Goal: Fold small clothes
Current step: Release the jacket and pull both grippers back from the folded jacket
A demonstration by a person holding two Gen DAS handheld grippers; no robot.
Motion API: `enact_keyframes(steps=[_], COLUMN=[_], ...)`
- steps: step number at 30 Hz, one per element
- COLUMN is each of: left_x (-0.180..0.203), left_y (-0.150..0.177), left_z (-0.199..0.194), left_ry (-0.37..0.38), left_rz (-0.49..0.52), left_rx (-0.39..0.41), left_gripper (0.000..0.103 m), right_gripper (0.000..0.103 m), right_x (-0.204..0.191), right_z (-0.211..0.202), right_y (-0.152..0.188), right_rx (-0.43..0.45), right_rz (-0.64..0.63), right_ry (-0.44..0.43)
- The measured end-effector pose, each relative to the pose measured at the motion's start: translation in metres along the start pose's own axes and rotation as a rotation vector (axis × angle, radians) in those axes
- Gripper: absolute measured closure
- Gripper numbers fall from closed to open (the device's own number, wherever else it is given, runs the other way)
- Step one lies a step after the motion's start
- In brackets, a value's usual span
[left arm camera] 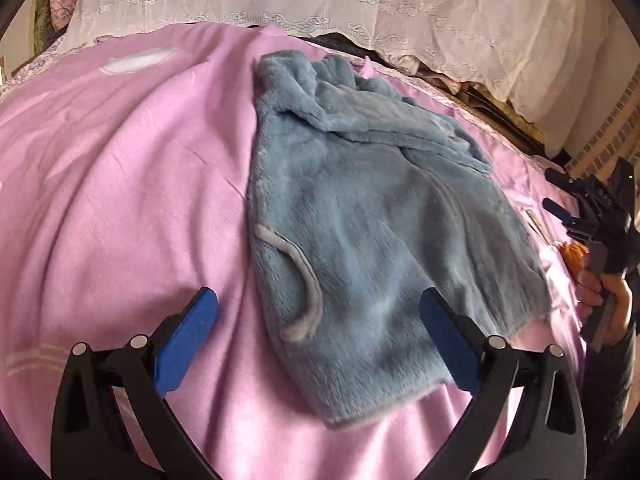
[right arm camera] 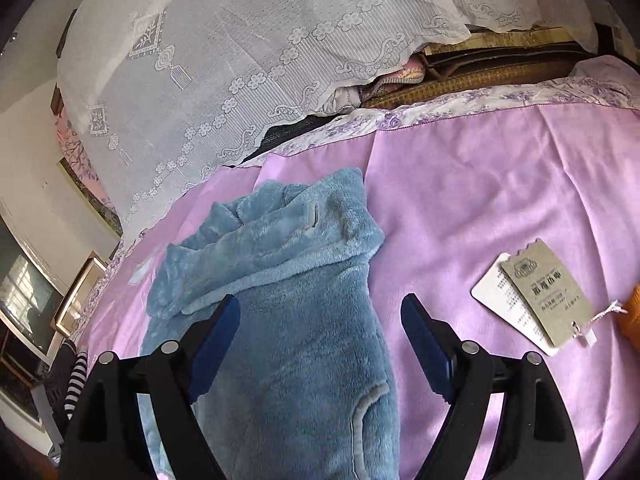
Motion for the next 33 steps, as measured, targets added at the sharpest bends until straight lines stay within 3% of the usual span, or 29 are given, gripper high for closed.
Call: enact_keyframes(steps=[2, 9, 15, 18, 22, 27, 33], left_x=[-0.001, 0.002, -0.010, -0.009, -0.006, -0.015, -0.017], left_y=[0.009, 0.029, 0.030, 0.030, 0.030, 0.030, 0.033], left_z=[0.002, -0.007, -0.014, -0.014, -0.014, -0.019, -0.025], left_ry=[0.107, 0.193, 0.305, 0.308, 0.301, 0.398, 0.438], left_rz=[0.007, 0.010, -0.041, -0.046, -0.039, -0.073, -0.085], left_rx=[-0.037, -0.015, 0.019, 0.021, 0.016, 0.033, 0.058], left_gripper=[0.005, 0.005, 0.006, 0.007, 0.007, 0.007, 0.007], right_gripper=[0.020, 0.020, 0.024, 0.028, 0.035, 0.038, 0.038], right_x=[0.003, 0.019, 0.030, 0.039, 0.045, 0.042, 0.038], right_z=[-0.008, -0.028, -0.027, -0.022, -0.016, -0.010, -0.009], right_y=[0.017, 0.077, 0.096, 0.101, 0.104, 0.106, 0.107], right_rx=[-0.010, -0.078, -0.155, -0.188, -0.220, -0.245, -0.251], right_rz=[-0.017, -0.042, 0.014, 0.072, 0.111, 0.086, 0.066], right_ry=[-0.031, -0.160, -0.258, -0.290, -0.287, -0.236, -0.202])
Point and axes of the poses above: each gripper's, at about its wrist camera, not at the fingertips, and z roughly the way its jaws point, x to its right, y to its underside, the point moved 1 cm from there along z, roughly the way its jaws point, and after that the axes turned 14 degrees about -x, right-handed, at the moved point
